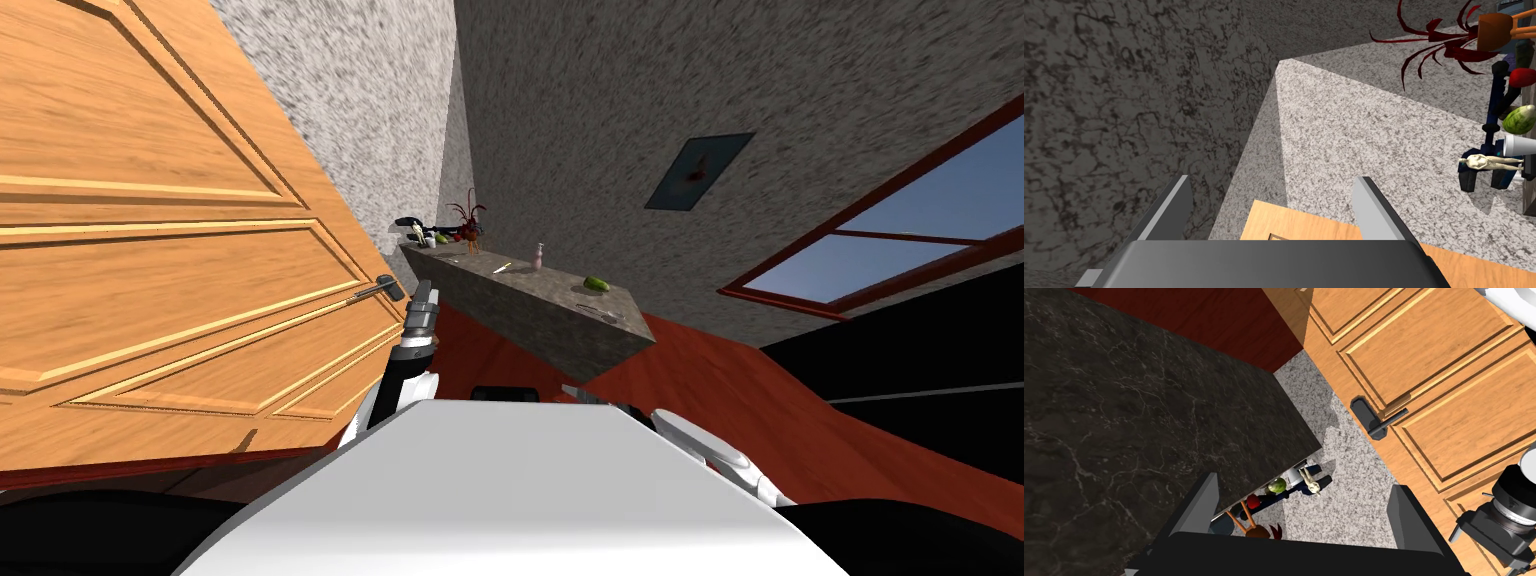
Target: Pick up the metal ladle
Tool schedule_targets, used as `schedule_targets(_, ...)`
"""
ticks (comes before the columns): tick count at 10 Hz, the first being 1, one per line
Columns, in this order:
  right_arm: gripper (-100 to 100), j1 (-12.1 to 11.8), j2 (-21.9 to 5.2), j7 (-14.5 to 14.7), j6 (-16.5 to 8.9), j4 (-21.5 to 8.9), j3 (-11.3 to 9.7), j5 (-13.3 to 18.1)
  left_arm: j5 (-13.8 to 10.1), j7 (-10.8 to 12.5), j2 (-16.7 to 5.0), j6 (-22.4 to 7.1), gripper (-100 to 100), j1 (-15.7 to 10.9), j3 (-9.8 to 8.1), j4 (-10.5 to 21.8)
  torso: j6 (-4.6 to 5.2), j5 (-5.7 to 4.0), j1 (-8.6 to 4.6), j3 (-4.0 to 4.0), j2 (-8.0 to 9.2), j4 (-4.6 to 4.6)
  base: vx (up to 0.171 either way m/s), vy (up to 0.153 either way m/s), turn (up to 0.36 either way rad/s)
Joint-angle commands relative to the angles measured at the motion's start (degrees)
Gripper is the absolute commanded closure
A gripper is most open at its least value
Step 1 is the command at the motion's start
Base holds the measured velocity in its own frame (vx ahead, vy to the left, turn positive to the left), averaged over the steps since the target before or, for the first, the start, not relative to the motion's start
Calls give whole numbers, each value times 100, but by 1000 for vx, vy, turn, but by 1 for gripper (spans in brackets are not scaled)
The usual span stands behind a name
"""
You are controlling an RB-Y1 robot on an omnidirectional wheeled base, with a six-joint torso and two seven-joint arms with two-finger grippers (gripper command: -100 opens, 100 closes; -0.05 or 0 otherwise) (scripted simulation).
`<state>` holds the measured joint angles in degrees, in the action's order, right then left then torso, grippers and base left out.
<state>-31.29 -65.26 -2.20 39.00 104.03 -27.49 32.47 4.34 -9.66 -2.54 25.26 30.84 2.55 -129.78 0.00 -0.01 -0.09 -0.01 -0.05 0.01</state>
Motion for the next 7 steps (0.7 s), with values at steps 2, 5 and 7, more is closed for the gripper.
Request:
schedule_targets(2, -100, 63, -341, -9, -26, -142, -114, 99, 0, 0, 0, 0, 0, 1, 0, 0, 4, -1, 1, -1, -2, 0, 14, 17, 43)
schedule_targets(5, -100, 80, -828, -15, -20, -371, -217, 213, 0, 0, 0, 0, 0, 1, -1, 0, 4, 0, 0, -2, -4, -1, 19, 15, 88)
schedule_targets(7, -100, 101, -1197, -18, -16, -596, -313, 319, 0, 0, 0, 0, 0, 0, 0, 0, 0, -1, -3, -3, -5, -1, 30, 10, 144)
